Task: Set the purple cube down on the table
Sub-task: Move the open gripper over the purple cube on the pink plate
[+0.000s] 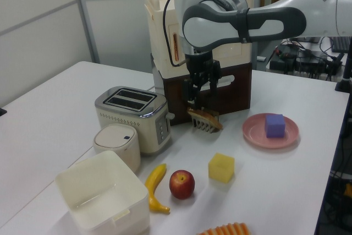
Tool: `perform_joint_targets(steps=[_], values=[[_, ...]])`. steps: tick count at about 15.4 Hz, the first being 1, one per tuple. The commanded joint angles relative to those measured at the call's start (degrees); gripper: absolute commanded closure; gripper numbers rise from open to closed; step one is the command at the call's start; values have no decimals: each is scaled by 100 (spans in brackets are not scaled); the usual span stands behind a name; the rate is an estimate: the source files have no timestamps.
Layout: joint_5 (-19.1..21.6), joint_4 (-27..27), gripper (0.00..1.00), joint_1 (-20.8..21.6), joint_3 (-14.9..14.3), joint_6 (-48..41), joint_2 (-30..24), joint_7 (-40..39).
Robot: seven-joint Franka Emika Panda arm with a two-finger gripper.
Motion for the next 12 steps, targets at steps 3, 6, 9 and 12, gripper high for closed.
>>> perform_joint_targets(steps=[3, 6, 9, 12], values=[[82, 41, 0, -44, 10, -467, -33, 2], [64, 94, 0, -70, 10, -458, 20, -6], [-15, 111, 0, -79, 1, -485, 20, -43], [29, 217, 0, -140, -52, -634, 11, 1]])
